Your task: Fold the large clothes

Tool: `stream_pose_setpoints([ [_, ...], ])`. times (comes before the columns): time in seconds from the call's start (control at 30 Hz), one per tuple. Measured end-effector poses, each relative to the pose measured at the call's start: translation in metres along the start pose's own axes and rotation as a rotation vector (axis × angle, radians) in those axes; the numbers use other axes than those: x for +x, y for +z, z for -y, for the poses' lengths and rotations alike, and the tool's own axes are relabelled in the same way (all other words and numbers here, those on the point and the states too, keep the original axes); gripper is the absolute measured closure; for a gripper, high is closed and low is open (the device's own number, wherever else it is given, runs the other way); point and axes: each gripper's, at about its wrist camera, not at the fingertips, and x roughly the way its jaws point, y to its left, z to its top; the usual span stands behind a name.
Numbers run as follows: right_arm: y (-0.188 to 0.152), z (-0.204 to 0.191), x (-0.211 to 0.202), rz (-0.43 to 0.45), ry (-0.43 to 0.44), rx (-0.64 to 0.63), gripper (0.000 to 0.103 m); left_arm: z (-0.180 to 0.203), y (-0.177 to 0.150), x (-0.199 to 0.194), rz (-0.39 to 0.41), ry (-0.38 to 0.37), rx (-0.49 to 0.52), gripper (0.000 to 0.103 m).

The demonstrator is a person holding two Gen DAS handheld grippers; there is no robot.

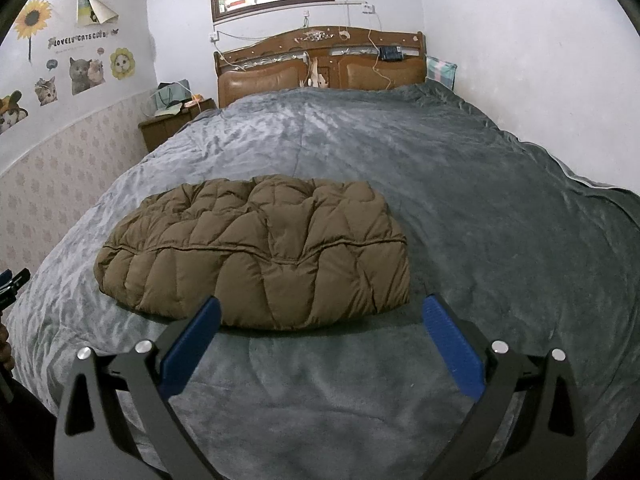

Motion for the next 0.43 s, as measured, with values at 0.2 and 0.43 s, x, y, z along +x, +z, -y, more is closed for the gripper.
stream_pose_setpoints([
  [0.2,0.0001,-0.0005,-0.0001,0.000,-0.001,-0.001,0.002,-0.0006,0.0010,-0.0002,-0.006,-0.012,-0.002,0.003],
  [0.43,0.0001,-0.0003,-0.0006,0.004,0.005,0.003,0.002,-0.0010,0.0000,0.0039,-0.011,-0.014,-0.015,0.003],
])
